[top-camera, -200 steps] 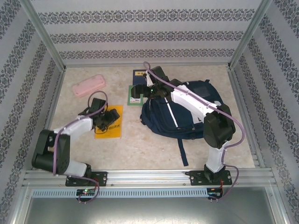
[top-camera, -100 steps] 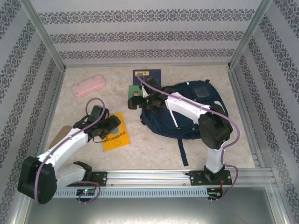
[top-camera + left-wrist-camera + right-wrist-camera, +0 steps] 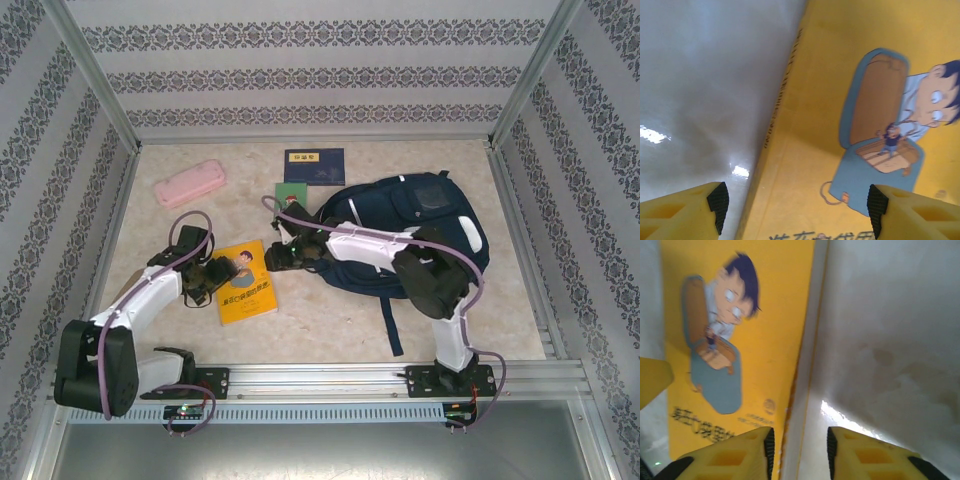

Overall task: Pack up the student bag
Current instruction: Pick up the book from the middle-left of the table.

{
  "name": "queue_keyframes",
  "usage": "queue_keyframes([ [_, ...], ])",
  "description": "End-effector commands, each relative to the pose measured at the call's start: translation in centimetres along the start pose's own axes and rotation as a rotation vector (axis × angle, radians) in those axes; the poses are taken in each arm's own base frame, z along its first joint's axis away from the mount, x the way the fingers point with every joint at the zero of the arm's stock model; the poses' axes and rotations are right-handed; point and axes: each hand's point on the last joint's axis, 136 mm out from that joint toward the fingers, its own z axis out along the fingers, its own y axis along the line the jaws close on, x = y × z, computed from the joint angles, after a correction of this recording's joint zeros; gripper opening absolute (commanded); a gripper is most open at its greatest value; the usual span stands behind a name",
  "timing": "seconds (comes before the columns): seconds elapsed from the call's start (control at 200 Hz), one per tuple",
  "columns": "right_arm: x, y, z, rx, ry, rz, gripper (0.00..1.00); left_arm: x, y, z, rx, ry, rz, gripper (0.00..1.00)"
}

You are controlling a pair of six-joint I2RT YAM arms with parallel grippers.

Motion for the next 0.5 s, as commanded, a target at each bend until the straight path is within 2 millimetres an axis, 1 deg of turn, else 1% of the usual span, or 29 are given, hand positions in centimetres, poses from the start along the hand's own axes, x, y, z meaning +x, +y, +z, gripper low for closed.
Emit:
queue_keyframes([
  [0.0,-0.1,0.1,0.7,0.013,0.015,0.003,0.33,0.0,-0.2,0.7,0.028,0.014,0.025,0.75],
  [0.06,0.1,-0.2,1.1,0.018,0.023,0.002,0.32,0.1,-0.3,1.1,0.034,0.023,0.025,0.74],
  [0.145,0.5,0.2,1.8,-0.003,0.046,0.005,0.29,0.2,-0.3,1.4,0.036,0.031,0.026,0.74],
  [0.24,0.8,0.8,2.3,-0.009,0.058,-0.014,0.29,0.2,-0.3,1.7,0.034,0.039,0.029,0.73],
  [0.41,1.6,0.5,3.7,-0.006,0.102,0.002,0.29,0.4,-0.5,2.2,0.038,0.063,0.027,0.73],
  [0.495,1.9,0.9,4.0,-0.018,0.118,-0.003,0.28,0.5,-0.8,2.3,0.049,0.075,0.027,0.72],
])
